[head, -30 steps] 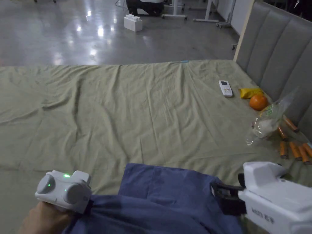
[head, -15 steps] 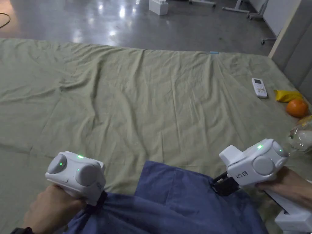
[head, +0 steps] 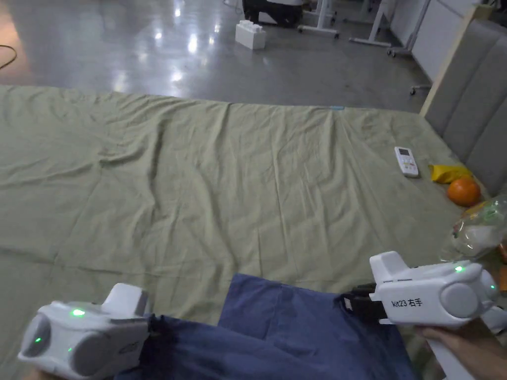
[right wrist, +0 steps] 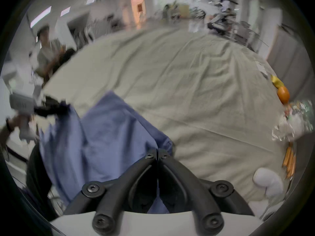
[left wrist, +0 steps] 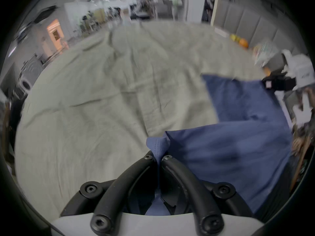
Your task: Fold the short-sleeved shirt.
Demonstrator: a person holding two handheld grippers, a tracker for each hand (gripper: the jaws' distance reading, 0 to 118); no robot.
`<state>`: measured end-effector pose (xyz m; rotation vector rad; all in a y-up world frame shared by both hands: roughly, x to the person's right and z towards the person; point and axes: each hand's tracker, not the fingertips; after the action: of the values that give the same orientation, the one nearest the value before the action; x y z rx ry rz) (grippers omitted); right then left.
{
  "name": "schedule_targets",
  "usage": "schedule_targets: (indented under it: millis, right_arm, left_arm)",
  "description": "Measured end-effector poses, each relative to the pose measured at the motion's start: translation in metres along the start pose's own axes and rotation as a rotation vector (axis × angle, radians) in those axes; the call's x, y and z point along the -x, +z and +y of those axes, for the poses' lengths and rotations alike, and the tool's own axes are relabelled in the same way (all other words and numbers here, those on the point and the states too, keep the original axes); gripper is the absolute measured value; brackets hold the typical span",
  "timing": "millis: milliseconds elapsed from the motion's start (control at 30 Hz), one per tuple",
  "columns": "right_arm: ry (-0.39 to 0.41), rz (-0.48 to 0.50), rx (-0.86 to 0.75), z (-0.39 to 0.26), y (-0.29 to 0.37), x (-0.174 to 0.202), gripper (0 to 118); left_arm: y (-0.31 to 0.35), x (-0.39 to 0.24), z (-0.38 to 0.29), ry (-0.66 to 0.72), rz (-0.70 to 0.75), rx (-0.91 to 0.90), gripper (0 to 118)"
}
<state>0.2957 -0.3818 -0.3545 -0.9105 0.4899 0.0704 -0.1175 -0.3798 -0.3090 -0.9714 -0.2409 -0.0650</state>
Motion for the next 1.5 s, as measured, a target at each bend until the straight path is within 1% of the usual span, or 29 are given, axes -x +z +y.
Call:
schedule_targets:
  millis: [33,67,167,200,267,367,400,433,467,533,633,733,767,800,867,900,967,1033,1133,1167,1200,1267,1400,1467,1500]
  right_arm:
    - [-0.035,-0.002,-0.051,-0.003,0.016,0.001,1]
    - [-0.062,0.007,-0.108,-0.005,0.033,0.005,1]
    - [-0.16,0.034,-0.267,-0.006,0.088,0.018,1]
    - [-0.153,0.027,-0.302,-0.005,0.106,0.024,1]
    - [-0.188,0.04,-0.395,-0.005,0.143,0.033,1]
    - [-0.227,0.008,-0.53,0.003,0.197,0.046,1]
    - [-0.22,-0.021,-0.57,0.006,0.214,0.05,1]
    - [-0.193,-0.072,-0.601,0.012,0.229,0.056,1]
    - [-0.199,-0.116,-0.632,0.017,0.243,0.06,1]
    - [-0.215,-0.13,-0.678,0.026,0.264,0.064,1]
    - [-0.225,-0.134,-0.737,0.041,0.289,0.081,1]
    - [-0.195,-0.186,-0.776,0.059,0.307,0.094,1]
    - [-0.185,-0.212,-0.791,0.066,0.314,0.098,1]
    - [-0.18,-0.215,-0.791,0.072,0.319,0.102,1]
    - [-0.152,-0.257,-0.843,0.087,0.335,0.108,1]
    - [-0.155,-0.252,-0.845,0.093,0.341,0.11,1]
    - [-0.162,-0.288,-0.893,0.101,0.36,0.119,1]
    - [-0.139,-0.324,-0.93,0.111,0.373,0.126,1]
    - [-0.09,-0.377,-0.962,0.122,0.391,0.138,1]
    - [-0.078,-0.371,-0.981,0.125,0.396,0.141,1]
    - [-0.092,-0.362,-0.98,0.127,0.399,0.142,1]
    - [-0.091,-0.382,-1.001,0.133,0.404,0.139,1]
    - [-0.056,-0.397,-1.033,0.151,0.41,0.145,1]
    - [-0.051,-0.401,-1.046,0.162,0.416,0.15,1]
    - [-0.052,-0.377,-1.05,0.169,0.419,0.148,1]
  left_arm:
    - [0.023,0.007,-0.004,0.078,-0.052,-0.034,4]
    - [0.045,0.016,-0.007,0.117,-0.092,-0.071,4]
    - [0.127,0.032,-0.016,0.159,-0.135,-0.248,4]
    - [0.158,0.034,-0.015,0.159,-0.157,-0.307,4]
    - [0.208,0.041,-0.018,0.166,-0.124,-0.414,4]
    - [0.271,0.055,-0.015,0.161,-0.097,-0.558,4]
    - [0.289,0.061,-0.012,0.165,-0.089,-0.579,4]
    - [0.303,0.065,-0.01,0.159,-0.071,-0.604,4]
    - [0.319,0.065,-0.006,0.148,-0.05,-0.635,4]
    - [0.342,0.068,0.001,0.161,-0.009,-0.664,4]
    - [0.369,0.079,-0.001,0.184,-0.035,-0.734,4]
    - [0.393,0.075,0.004,0.171,0.03,-0.783,4]
    - [0.403,0.074,0.007,0.174,0.036,-0.794,4]
    - [0.409,0.075,0.01,0.181,0.033,-0.799,4]
    - [0.424,0.082,0.018,0.178,0.044,-0.83,4]
    - [0.431,0.082,0.021,0.163,0.06,-0.848,4]
    - [0.443,0.081,0.03,0.144,0.096,-0.86,4]
    - [0.453,0.09,0.036,0.107,0.144,-0.898,4]
    - [0.47,0.092,0.045,0.12,0.145,-0.928,4]
    - [0.474,0.093,0.048,0.119,0.157,-0.941,4]
    - [0.477,0.094,0.051,0.12,0.17,-0.949,4]
    - [0.478,0.109,0.057,0.124,0.174,-0.952,4]
    - [0.483,0.123,0.064,0.164,0.178,-0.975,4]
    - [0.486,0.129,0.07,0.178,0.175,-0.984,4]
    - [0.485,0.131,0.074,0.183,0.181,-0.984,4]
